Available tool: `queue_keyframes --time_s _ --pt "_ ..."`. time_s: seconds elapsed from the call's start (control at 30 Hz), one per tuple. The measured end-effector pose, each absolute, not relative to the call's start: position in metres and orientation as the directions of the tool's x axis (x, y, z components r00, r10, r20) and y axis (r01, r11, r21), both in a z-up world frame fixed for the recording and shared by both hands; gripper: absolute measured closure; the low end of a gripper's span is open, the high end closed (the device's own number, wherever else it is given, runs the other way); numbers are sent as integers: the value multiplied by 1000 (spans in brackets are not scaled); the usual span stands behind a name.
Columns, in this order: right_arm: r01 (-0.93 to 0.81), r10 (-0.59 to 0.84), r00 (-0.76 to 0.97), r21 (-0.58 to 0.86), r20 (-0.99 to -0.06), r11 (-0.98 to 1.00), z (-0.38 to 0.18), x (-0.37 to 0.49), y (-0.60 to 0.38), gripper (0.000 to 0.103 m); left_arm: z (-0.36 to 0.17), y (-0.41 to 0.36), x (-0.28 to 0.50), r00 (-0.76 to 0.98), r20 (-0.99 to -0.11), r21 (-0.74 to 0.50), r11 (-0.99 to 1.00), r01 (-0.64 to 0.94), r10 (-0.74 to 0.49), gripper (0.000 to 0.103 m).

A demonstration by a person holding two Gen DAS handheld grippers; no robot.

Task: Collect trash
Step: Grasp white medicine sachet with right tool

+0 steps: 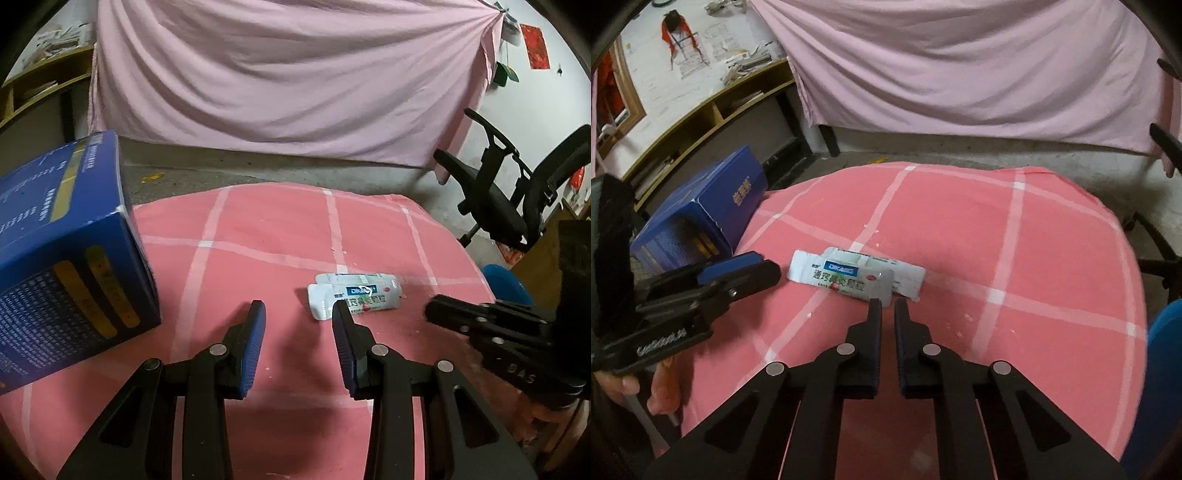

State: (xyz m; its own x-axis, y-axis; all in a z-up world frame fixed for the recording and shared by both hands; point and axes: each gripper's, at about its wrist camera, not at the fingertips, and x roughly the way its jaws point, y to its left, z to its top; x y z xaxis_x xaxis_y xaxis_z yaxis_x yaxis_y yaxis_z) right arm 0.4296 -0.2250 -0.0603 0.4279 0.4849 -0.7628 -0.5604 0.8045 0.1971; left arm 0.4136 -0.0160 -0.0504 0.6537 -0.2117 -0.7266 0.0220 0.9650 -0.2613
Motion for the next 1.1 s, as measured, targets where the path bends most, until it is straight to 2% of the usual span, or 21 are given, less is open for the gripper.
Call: queue_keyframes --time_s 0.27,0.33,0.4,0.43,0.57,0.7,0.87,1.1 --pt "-530 480 423 220 -769 819 -61 437 -240 96 -51 -18 410 651 -739 -244 970 -19 -173 71" --pt "-538 489 424 222 -762 813 -58 440 -235 91 -50 -20 404 649 -743 -227 974 -15 -163 71" --pt "-554 509 438 224 -741 802 -52 445 -228 75 -49 -19 396 652 -743 -216 976 -18 -153 71" --pt "-564 521 442 226 -730 794 -50 448 -223 74 -49 -15 391 654 -743 -214 976 -25 -146 71" --pt "-647 539 400 188 -742 739 -52 458 -188 74 -50 5 380 658 -739 -244 968 -66 -142 71" --pt "-690 560 279 242 -780 682 -68 470 -165 74 -51 18 378 658 -736 -278 957 -79 -159 71" --pt "-727 568 216 258 -794 637 -66 458 -170 74 -49 22 375 659 -732 -294 953 -79 -171 71" --pt "-750 529 235 194 -815 632 -69 443 -165 74 -47 19 375 660 -732 -290 954 -82 -166 71"
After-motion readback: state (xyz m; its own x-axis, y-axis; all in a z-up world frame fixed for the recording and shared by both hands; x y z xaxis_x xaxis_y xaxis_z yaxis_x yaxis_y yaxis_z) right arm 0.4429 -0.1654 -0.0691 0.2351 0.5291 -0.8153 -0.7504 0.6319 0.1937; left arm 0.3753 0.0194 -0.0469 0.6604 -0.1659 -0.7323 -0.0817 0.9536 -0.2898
